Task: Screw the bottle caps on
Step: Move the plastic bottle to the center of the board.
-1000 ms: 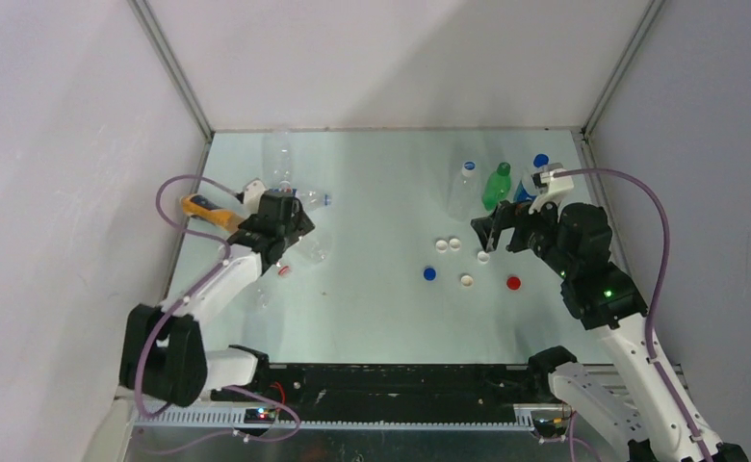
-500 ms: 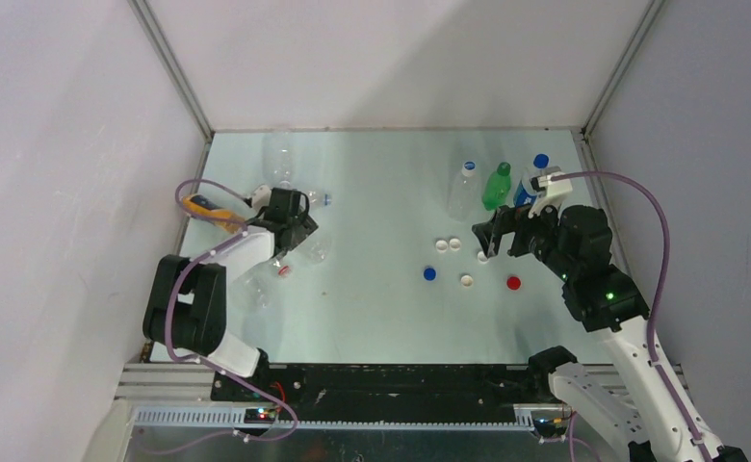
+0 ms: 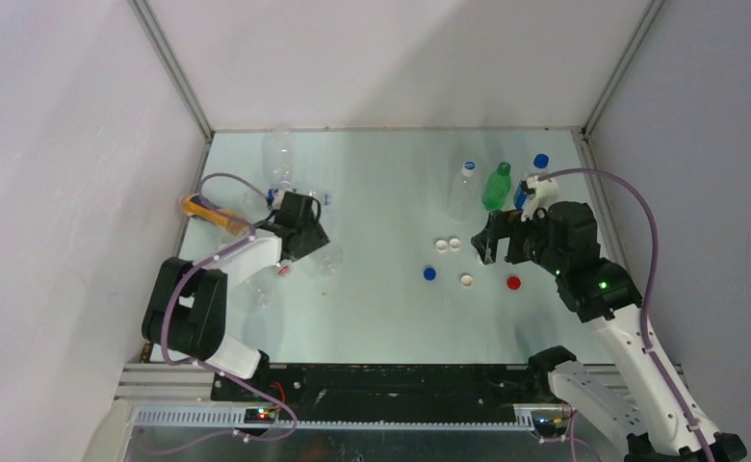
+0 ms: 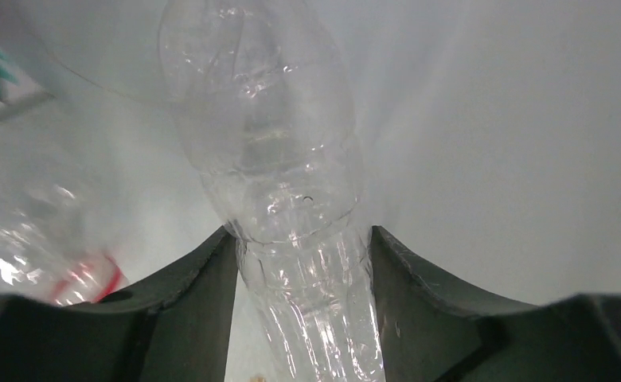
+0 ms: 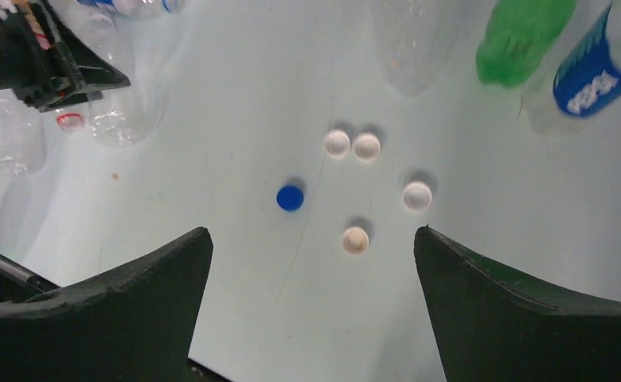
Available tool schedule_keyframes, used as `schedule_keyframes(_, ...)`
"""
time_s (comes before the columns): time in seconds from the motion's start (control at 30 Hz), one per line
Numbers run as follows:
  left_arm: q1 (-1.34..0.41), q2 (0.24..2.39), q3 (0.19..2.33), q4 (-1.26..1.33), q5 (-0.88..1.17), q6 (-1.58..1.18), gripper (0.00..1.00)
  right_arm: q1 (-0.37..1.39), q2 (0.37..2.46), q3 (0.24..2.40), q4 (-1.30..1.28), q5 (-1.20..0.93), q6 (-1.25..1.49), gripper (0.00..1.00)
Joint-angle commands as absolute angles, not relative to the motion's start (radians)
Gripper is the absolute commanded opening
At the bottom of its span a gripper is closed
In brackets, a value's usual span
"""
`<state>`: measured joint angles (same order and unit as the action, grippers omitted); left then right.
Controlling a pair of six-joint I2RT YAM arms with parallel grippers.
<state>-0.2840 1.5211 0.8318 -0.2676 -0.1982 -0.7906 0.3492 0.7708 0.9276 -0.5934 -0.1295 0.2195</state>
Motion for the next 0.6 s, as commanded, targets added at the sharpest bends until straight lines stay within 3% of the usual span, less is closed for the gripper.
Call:
schedule_keyframes(0.0, -0.411, 1.427, 0.8, -0.34, -0.124, -0.652, 0.5, 0.353, 0.796, 0.976, -0.734, -0.071, 0.3, 0.99)
schedule_keyframes(0.27, -0.614, 1.392, 0.722, -0.378, -0.07, -0.55, 0.52, 0.441, 0.883, 0.897, -0.813, 0.141, 0.569, 0.89)
schedule_keyframes(0.43, -0.713, 1.384, 0.694, -0.376, -0.053, -0.516, 0.64, 0.498, 0.938, 0.824, -0.733, 0.258, 0.734, 0.79)
schedule_keyframes(0.57, -0.718, 1.349, 0.664, -0.366, -0.062, -0.527, 0.8, 0.458, 0.997, 0.77, -0.637, 0.311, 0.821, 0.6)
